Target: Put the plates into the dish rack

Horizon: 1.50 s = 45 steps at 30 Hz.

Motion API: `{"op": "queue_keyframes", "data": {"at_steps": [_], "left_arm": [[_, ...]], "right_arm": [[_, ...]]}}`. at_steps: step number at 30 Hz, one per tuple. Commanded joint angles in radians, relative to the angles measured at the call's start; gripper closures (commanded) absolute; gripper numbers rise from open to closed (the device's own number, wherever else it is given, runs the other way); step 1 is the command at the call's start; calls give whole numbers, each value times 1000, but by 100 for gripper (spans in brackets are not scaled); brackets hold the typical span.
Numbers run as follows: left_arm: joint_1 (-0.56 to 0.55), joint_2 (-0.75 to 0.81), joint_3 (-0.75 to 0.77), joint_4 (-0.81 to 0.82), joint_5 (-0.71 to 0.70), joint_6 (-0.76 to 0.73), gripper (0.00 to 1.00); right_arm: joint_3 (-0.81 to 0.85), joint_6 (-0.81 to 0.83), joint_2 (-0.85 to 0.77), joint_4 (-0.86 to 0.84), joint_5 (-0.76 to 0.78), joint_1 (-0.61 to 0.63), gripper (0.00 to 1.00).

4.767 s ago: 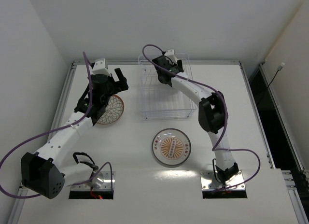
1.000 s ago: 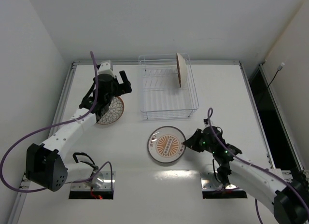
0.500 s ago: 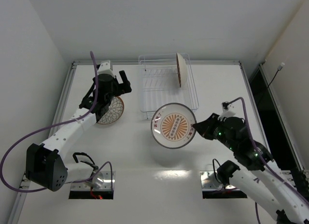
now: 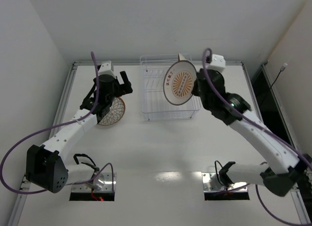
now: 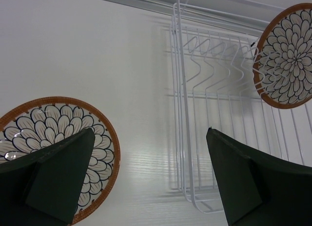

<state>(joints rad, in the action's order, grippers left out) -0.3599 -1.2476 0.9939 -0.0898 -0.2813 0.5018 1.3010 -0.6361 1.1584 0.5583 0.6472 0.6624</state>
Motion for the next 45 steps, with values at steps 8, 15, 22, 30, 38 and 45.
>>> {"op": "queue_keyframes", "data": {"at_steps": [8,15,22,30,38,45], "left_arm": [[-7,2,31,18,-9,-3,0],[-7,-7,31,18,-9,-3,0],[-7,2,31,18,-9,-3,0],[-7,2,31,18,-9,-3,0],[-7,2,31,18,-9,-3,0],[-7,2,22,18,-18,-3,0]], "right_arm": [[452,396,498,-199,514,135,100],[558,662,673,-434,658,160,100],[558,866,782,-632,712,140,100],[549,958,857,-724,698,86,100],[540,946,900,-690,634,45,100],[550,946,972,-678,623,36,100]]}}
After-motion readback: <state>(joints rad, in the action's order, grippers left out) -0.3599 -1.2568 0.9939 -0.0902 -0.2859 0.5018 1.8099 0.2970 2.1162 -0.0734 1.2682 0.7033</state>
